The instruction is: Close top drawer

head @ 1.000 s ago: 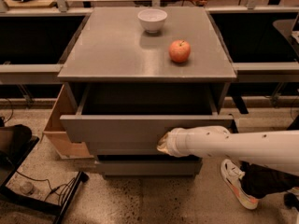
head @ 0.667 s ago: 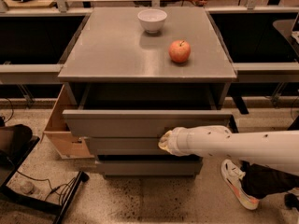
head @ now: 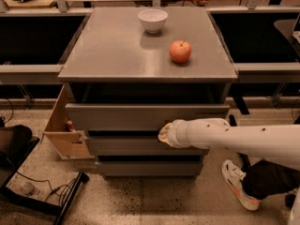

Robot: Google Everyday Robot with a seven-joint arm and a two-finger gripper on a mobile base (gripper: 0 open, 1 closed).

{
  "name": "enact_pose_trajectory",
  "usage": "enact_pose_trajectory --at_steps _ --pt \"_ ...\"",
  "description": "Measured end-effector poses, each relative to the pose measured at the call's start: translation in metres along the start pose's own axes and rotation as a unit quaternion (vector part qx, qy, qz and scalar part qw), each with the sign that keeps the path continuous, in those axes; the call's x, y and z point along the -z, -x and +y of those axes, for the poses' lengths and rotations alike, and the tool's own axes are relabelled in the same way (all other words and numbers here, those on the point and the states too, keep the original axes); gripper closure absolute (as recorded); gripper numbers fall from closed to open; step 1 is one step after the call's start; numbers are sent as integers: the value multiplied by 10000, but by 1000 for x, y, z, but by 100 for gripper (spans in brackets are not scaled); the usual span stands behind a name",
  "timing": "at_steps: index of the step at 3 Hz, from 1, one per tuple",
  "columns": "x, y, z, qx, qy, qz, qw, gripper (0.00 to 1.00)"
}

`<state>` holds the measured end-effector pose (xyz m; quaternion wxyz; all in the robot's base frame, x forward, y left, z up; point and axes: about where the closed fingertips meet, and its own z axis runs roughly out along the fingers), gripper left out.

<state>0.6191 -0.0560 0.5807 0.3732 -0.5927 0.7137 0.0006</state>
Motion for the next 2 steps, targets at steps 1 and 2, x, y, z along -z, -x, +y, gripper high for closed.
enact_pose_trajectory --at_steps 1,2 --pt "-6 16 -35 175 -190 -95 9996 98" --pt "-6 17 -36 175 -196 -99 9996 76"
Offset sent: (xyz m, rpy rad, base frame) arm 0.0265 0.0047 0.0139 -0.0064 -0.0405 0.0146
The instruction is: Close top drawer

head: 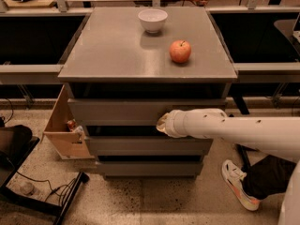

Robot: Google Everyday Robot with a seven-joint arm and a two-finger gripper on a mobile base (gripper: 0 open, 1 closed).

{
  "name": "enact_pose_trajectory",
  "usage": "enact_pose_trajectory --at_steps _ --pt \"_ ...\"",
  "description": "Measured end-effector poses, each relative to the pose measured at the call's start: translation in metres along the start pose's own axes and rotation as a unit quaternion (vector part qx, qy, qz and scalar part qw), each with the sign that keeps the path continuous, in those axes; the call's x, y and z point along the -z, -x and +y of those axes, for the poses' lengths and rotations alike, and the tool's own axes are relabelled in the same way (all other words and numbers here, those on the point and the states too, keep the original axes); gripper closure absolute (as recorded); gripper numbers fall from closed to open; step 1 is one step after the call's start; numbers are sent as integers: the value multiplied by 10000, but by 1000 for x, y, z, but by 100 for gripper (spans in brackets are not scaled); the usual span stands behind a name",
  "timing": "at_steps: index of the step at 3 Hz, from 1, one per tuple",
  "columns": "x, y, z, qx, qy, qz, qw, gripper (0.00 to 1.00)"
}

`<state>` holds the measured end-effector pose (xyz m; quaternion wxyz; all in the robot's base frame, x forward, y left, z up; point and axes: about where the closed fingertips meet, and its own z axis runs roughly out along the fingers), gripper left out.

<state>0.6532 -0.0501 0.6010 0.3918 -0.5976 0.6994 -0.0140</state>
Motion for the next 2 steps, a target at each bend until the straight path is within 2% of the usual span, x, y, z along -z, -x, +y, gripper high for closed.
enact_pose_trajectory --at_steps 2 --pt "0 0 0 0 0 0 10000 29"
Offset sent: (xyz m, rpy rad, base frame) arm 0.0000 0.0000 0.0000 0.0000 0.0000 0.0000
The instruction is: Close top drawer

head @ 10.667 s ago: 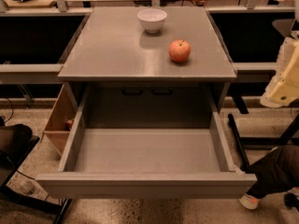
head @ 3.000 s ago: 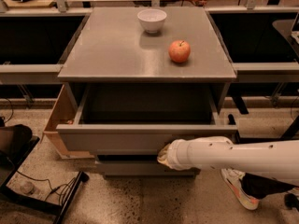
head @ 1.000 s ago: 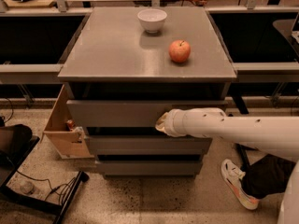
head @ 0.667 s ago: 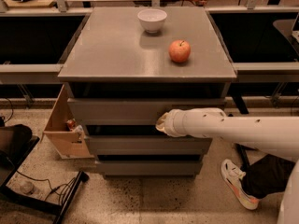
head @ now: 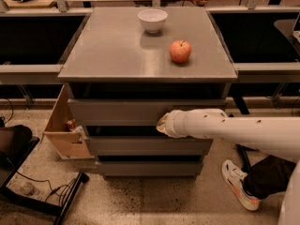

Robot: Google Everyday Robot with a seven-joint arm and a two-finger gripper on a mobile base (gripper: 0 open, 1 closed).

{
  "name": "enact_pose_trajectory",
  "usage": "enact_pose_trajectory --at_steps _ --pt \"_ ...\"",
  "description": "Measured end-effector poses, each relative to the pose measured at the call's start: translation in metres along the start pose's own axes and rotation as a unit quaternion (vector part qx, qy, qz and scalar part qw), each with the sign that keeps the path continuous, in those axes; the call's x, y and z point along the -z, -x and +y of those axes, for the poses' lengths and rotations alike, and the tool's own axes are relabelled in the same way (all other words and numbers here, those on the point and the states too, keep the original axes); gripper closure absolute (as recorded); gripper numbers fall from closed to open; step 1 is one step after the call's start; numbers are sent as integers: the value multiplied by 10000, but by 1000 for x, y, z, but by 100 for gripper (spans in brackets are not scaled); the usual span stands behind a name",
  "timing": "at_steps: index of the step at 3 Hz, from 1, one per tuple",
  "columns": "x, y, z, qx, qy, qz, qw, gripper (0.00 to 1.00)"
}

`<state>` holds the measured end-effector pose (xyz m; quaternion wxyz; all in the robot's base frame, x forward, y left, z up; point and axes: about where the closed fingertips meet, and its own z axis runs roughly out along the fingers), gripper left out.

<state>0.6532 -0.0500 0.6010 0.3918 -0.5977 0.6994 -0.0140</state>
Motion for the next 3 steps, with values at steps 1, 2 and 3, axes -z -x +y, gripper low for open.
enact_pose_trajectory --at_steps 1,2,3 --pt "0 0 0 0 0 0 10000 6" --pt "0 0 0 0 1 0 10000 100" --pt "3 3 5 89 82 71 9999 100"
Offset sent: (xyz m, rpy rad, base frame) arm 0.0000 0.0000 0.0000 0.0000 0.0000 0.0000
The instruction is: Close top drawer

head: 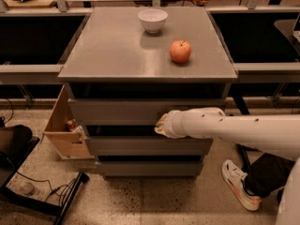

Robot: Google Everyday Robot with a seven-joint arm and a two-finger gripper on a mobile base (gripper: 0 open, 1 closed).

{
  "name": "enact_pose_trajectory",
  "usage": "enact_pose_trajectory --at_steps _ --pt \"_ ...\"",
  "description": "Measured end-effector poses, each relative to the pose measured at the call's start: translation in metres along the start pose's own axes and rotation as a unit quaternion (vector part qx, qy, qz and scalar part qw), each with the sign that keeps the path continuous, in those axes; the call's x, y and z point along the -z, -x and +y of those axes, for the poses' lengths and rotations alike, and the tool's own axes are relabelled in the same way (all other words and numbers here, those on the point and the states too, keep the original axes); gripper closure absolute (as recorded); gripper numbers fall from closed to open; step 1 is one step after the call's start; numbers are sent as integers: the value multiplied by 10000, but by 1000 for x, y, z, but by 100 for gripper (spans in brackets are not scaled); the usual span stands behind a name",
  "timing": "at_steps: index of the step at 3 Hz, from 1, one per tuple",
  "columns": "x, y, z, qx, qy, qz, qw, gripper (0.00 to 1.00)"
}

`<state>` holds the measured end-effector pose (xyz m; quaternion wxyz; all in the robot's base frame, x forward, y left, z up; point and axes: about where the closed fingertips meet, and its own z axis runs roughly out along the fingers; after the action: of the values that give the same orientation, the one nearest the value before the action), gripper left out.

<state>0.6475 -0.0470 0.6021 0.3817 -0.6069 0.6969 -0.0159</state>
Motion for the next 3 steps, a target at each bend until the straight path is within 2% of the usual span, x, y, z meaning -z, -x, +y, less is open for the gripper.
enact_pose_trajectory --at_steps 1,2,3 --pt "23 4 15 229 212 333 9990 100" --pt "71 14 34 636 510 882 9928 100" --pt "148 57 35 1012 513 1408 9835 100"
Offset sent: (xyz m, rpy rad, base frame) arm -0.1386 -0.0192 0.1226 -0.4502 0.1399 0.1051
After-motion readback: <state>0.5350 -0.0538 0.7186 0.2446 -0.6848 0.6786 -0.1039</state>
